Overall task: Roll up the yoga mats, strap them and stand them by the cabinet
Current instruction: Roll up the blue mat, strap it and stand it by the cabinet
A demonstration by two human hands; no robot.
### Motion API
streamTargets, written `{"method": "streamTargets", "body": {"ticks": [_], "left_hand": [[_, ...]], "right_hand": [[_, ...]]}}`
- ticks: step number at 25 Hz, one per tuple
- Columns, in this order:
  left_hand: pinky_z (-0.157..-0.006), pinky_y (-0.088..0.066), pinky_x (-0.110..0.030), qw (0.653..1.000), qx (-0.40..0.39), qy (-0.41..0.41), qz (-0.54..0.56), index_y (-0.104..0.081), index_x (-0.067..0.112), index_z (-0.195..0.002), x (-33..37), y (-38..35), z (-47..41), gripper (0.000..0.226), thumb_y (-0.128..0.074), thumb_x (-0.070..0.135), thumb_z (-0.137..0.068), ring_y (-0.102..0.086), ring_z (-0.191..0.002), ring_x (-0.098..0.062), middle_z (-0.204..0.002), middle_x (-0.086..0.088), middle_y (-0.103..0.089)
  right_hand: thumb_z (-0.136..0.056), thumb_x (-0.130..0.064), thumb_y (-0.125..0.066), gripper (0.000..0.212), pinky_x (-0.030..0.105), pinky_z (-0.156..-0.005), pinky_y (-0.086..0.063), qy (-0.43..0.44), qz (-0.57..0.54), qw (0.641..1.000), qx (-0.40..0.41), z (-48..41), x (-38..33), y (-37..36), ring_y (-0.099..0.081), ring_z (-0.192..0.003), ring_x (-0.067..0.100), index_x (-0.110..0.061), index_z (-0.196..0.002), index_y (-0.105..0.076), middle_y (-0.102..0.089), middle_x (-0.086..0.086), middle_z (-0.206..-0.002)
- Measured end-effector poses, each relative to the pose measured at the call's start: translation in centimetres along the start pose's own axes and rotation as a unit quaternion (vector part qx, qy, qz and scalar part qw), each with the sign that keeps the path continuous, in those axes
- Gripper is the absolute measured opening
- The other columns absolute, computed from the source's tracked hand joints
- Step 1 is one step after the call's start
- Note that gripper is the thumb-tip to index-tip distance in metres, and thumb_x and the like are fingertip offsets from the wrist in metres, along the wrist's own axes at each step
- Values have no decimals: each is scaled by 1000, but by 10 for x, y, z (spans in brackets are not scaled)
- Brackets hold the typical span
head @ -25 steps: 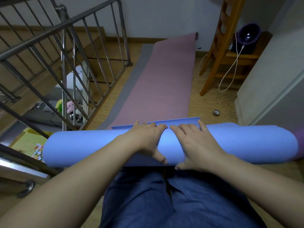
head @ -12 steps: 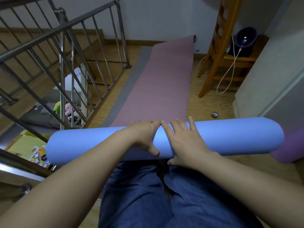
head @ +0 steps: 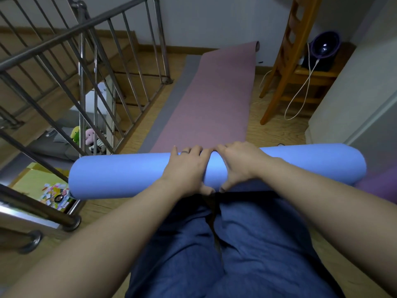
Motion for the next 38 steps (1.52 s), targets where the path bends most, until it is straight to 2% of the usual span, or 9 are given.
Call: {"method": "streamTargets", "body": {"ticks": [10,14,17,19,22,25,27,31,38], "left_hand": [[-97,-44,-40,967,-207,-46,140,-38,37,-134,2,22,4,92,-75,69,-56,-54,-112,-19,-126,9,-57],[-112,-18,-55,993,-62,5,98,-22,35,-147,-5,19,10,108,-68,75,-58,-31,-136,-23,-146,3,-36],[-114,-4,-59,965,53,174,187,-12,31,-150,-9,4,20,114,-66,75,-60,-5,-144,-24,-156,-3,-11],[-115,-4,-53,883,91,304,346,1,28,-152,3,-11,23,119,-70,67,-64,5,-145,-30,-157,-9,9],[-114,-18,-39,674,85,410,608,19,19,-149,28,-32,17,128,-76,53,-70,-14,-143,-32,-157,-14,5],[-106,-39,-43,490,108,360,786,25,22,-146,33,-39,-3,133,-82,38,-70,-47,-126,-25,-151,-8,-30],[-94,-50,-49,451,131,316,825,6,22,-147,26,-25,-21,121,-85,31,-68,-58,-113,-23,-139,-3,-47],[-82,-56,-48,452,151,211,854,-26,19,-139,10,42,-67,106,-87,39,-55,-65,-102,-20,-125,3,-59],[-94,-52,-42,567,207,22,797,-39,20,-135,-28,176,-146,93,-75,60,-58,-65,-106,-12,-123,9,-63]], "right_hand": [[-53,-64,-80,78,33,-93,-49,15,-171,965,-198,26,5,5,-59,-102,13,-31,-118,-52,-60,-11,-114],[-57,-54,-84,65,33,-89,-53,-16,-265,941,-211,13,23,0,-65,-95,11,-29,-111,-57,-65,-10,-109],[-67,-43,-82,53,35,-86,-55,-45,-366,908,-198,6,31,-4,-70,-91,15,-24,-110,-59,-71,-4,-104],[-71,-42,-79,48,35,-86,-55,-60,-398,896,-185,4,35,-6,-70,-91,15,-26,-111,-60,-72,-5,-102],[-67,-45,-82,54,36,-86,-55,-63,-443,875,-185,6,41,-10,-71,-90,16,-28,-115,-61,-74,-6,-101],[-59,-52,-79,61,41,-91,-53,-40,-459,874,-155,9,46,-5,-71,-94,17,-35,-115,-61,-73,-8,-104],[-59,-52,-79,56,42,-91,-54,-38,-464,880,-95,11,54,11,-71,-92,14,-35,-110,-63,-73,-9,-102],[-64,-46,-84,63,29,-86,-52,-47,-440,894,76,4,80,64,-65,-94,2,-32,-117,-54,-65,-16,-107],[-70,-52,-75,74,29,-99,-44,2,-490,823,286,-45,121,139,-55,-114,-1,-31,-131,-39,-54,-18,-126]]}}
Point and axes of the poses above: each hand's wrist, its own z-axis away from the middle knuckle, its own y-axis out of the back of the hand, x = y × z, the point moved 2 cm from there along -z, towards the middle knuckle
